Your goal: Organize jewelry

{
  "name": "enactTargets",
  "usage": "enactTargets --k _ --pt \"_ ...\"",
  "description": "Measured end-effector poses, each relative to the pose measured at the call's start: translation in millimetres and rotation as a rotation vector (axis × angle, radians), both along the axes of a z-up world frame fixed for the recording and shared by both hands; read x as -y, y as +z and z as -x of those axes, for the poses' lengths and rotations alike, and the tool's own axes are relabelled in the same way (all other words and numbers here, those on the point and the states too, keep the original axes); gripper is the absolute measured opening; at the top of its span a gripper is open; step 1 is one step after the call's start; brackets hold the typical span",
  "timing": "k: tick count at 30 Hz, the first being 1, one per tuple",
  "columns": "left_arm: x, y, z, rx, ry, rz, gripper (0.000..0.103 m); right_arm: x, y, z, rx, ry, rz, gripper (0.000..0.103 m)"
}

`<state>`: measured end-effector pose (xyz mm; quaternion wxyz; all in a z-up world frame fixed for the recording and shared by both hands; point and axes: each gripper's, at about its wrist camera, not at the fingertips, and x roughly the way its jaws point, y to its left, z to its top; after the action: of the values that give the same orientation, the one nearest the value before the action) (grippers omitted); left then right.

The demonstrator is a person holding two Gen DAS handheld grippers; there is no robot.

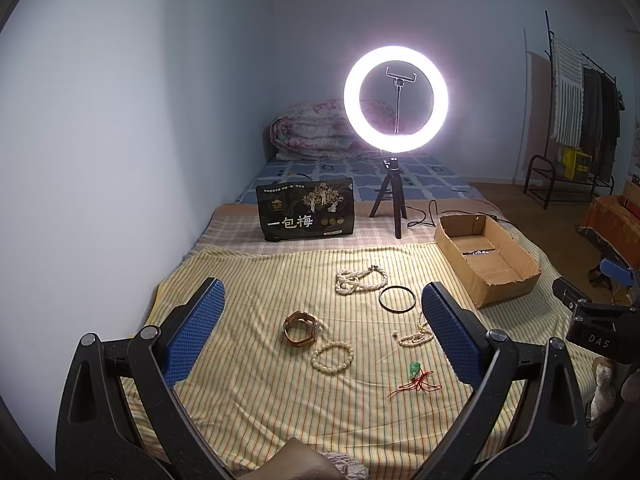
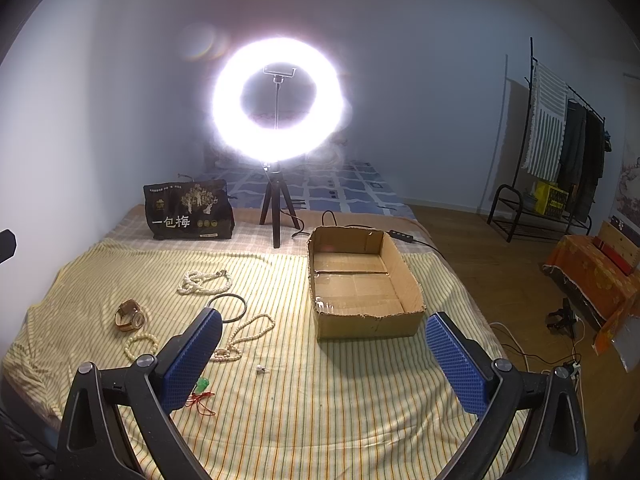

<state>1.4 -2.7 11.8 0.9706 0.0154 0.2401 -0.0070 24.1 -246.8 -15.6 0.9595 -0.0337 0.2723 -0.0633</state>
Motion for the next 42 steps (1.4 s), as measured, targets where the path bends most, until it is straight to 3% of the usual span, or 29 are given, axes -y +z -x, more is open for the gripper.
enactTargets --k 29,42 --pt "-7.4 -12.4 -4.3 -0.033 0.023 0.007 0.100 -5.0 -5.0 -5.3 -0.033 0.029 0.002 0.103" --pt "-32.4 -35.6 -28.9 -0.147 0.053 0.017 0.100 -13.4 -25.0 -16.9 -0.077 0.072 0.046 0.103"
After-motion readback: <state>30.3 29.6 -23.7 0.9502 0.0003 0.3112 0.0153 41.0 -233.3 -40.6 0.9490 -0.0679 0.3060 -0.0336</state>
